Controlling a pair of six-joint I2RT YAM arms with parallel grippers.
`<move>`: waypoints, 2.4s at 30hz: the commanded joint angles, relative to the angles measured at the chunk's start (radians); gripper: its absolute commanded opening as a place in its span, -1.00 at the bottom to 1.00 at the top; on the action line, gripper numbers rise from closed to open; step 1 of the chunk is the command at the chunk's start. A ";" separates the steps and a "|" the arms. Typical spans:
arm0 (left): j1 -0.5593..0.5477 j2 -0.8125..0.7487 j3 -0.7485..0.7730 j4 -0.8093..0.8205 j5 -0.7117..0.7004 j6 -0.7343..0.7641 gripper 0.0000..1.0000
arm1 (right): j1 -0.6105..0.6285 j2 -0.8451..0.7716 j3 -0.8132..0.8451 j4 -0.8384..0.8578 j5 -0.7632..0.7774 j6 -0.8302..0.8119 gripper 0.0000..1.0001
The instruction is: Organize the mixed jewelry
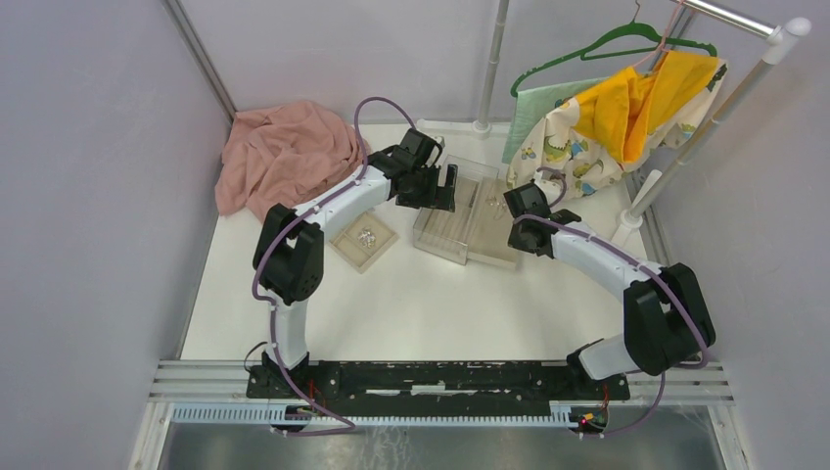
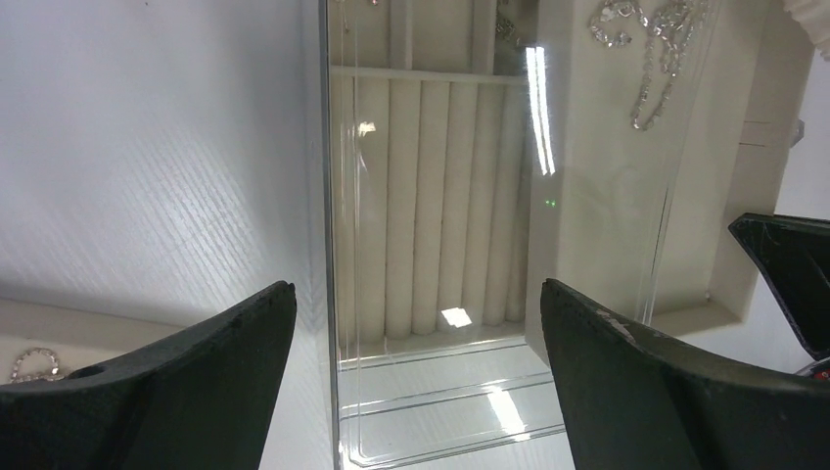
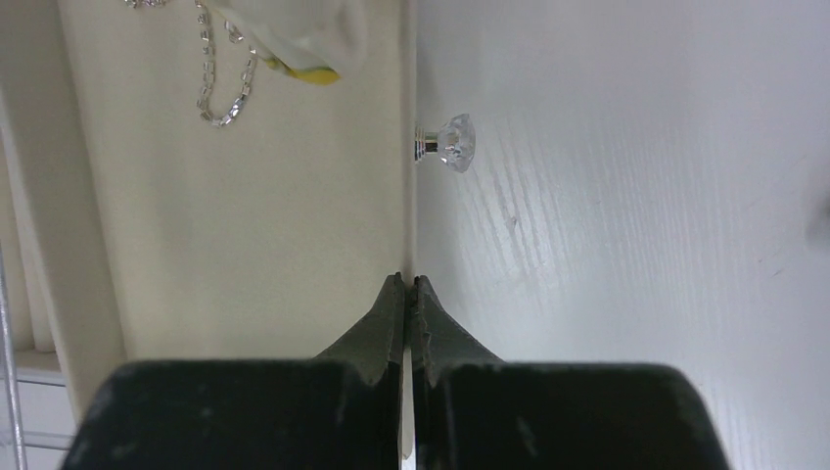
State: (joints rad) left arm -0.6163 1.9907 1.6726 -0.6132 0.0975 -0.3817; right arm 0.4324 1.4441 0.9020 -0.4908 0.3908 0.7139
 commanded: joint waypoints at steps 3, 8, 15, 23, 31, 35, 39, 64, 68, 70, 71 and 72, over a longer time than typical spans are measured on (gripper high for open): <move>0.004 0.002 0.008 0.018 0.045 0.024 0.99 | 0.009 0.002 0.026 0.082 -0.031 0.038 -1.00; 0.004 0.008 0.006 0.028 0.067 0.016 0.99 | 0.019 0.030 0.035 0.115 -0.067 0.056 -1.00; 0.004 0.015 0.007 0.051 0.103 -0.003 0.99 | 0.040 0.079 0.079 0.148 -0.103 0.070 -1.00; 0.003 0.016 0.032 0.037 0.102 0.010 0.99 | 0.065 0.129 0.124 0.193 -0.168 0.082 -1.00; 0.005 0.012 0.046 0.021 0.091 0.029 0.99 | 0.072 0.107 0.119 0.258 -0.214 0.026 0.05; 0.010 0.004 0.078 -0.015 0.068 0.056 0.99 | 0.047 0.045 0.118 0.268 -0.200 -0.103 0.31; 0.021 0.003 0.101 -0.032 0.057 0.064 0.99 | 0.006 -0.011 0.086 0.247 -0.210 -0.154 0.31; 0.067 0.094 0.151 0.023 0.244 0.000 0.99 | -0.017 0.166 0.059 0.602 -0.619 -0.172 -1.00; 0.067 0.089 0.151 0.027 0.243 -0.008 0.99 | -0.022 0.113 0.009 0.650 -0.584 -0.184 -1.00; 0.067 0.085 0.155 0.026 0.228 -0.007 0.99 | -0.029 0.109 -0.003 0.609 -0.552 -0.191 -1.00; 0.068 0.083 0.158 0.022 0.221 -0.007 0.99 | -0.031 0.107 -0.010 0.587 -0.533 -0.192 -1.00; 0.070 0.083 0.167 0.013 0.213 -0.003 0.99 | -0.032 0.102 -0.018 0.566 -0.517 -0.191 -1.00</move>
State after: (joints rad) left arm -0.5343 2.0888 1.7741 -0.6266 0.2802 -0.3695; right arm 0.4034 1.5993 0.8989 0.0273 -0.1417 0.5426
